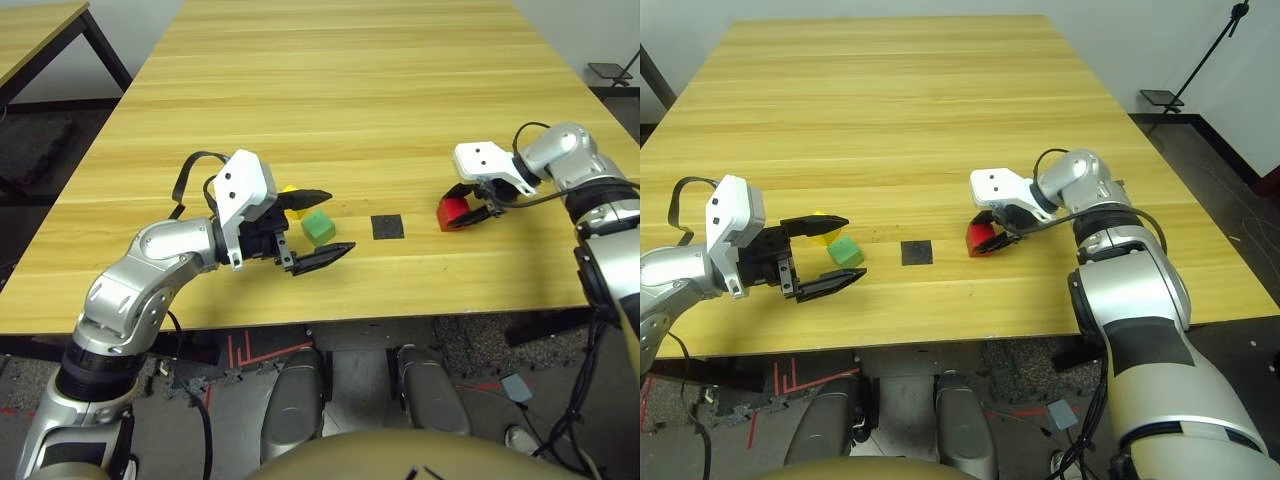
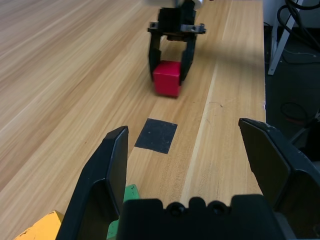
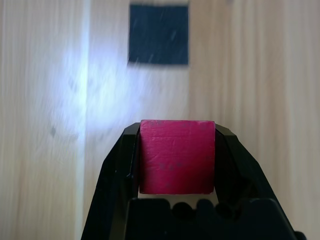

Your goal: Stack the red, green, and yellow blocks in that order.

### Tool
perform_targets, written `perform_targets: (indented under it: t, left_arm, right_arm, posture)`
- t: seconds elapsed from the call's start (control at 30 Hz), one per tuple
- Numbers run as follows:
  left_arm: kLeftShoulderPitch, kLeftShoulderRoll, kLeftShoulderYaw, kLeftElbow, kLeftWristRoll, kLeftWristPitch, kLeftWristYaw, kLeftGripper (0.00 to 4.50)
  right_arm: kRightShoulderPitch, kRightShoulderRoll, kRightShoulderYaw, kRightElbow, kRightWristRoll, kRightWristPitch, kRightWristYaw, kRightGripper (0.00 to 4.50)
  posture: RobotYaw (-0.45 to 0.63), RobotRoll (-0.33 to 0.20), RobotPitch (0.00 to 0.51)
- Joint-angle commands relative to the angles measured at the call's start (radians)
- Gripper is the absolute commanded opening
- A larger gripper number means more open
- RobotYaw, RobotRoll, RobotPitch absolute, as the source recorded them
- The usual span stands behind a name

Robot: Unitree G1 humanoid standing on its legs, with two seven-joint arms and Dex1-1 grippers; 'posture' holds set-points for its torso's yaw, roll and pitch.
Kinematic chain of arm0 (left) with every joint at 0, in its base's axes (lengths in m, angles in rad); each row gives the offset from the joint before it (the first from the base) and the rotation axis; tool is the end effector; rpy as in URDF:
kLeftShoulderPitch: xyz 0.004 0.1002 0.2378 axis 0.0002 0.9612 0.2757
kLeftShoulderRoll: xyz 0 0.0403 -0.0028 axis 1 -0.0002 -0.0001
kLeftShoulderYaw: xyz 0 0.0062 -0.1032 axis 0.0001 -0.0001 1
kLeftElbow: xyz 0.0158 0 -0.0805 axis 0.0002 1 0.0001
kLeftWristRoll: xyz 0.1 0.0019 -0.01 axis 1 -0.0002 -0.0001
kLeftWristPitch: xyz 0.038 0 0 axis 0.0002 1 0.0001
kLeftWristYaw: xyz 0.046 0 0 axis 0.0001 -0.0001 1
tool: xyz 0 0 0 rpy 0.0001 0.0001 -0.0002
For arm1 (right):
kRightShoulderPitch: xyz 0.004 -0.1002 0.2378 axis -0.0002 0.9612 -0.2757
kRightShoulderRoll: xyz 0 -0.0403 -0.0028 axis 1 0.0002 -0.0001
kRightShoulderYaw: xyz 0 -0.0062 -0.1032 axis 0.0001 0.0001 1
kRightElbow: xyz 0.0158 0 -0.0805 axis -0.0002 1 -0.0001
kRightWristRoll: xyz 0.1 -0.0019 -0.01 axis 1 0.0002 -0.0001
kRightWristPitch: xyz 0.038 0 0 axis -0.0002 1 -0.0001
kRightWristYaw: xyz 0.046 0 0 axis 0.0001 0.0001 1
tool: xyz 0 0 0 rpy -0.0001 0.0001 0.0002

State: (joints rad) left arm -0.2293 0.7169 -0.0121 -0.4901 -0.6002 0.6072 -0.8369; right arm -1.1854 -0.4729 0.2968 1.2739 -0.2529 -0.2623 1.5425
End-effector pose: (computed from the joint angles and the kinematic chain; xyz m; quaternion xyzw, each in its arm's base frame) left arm 0.2153 0.2058 0.1759 0.1062 0.0454 -0.5352 0.8368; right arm 0.3701 -0.2091 0.1901 -0.3474 0.2522 0.6396 0.6376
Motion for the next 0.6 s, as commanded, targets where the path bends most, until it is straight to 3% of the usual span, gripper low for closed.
perform_targets:
  t: [0.03, 0.23, 0.6]
  left_arm:
    - [-0.024, -0.009, -0.005, 0.002, 0.006, 0.012, 0.013, 4.50]
    - [-0.045, -0.035, -0.014, 0.013, 0.017, 0.018, 0.043, 4.50]
    - [-0.022, -0.059, -0.001, -0.034, 0.005, 0.062, 0.112, 4.50]
  right_arm:
    - [-0.032, 0.051, 0.002, -0.077, 0.001, 0.139, -0.024, 2.04]
    - [0.024, 0.127, 0.029, -0.238, 0.008, 0.272, -0.009, 2.04]
    - [0.115, 0.120, 0.081, -0.425, 0.008, 0.393, 0.013, 2.04]
  posture:
    - [0.51, -0.204, 0.080]
    - [0.53, -0.219, 0.084]
    - [0.56, -0.232, 0.113]
